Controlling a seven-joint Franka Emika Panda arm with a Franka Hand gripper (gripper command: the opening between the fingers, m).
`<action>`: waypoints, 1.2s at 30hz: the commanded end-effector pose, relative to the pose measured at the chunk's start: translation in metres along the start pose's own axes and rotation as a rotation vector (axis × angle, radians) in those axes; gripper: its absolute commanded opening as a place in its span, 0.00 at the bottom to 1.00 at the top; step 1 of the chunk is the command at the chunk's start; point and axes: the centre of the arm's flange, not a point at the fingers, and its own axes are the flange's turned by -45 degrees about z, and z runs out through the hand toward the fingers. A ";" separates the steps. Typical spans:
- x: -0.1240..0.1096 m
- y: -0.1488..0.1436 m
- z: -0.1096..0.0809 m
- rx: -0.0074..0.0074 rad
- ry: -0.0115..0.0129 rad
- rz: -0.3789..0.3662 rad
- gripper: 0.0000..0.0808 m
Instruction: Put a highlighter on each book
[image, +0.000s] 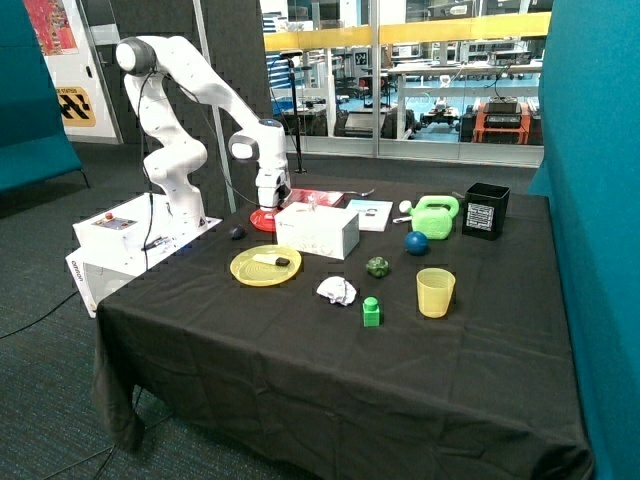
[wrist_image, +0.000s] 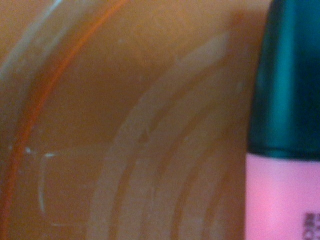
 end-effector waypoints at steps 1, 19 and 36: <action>-0.002 -0.002 0.009 0.0012 0.0002 -0.004 0.52; -0.002 -0.004 0.021 0.0012 0.0002 -0.003 0.48; 0.004 -0.005 0.018 0.0012 0.0002 0.008 0.21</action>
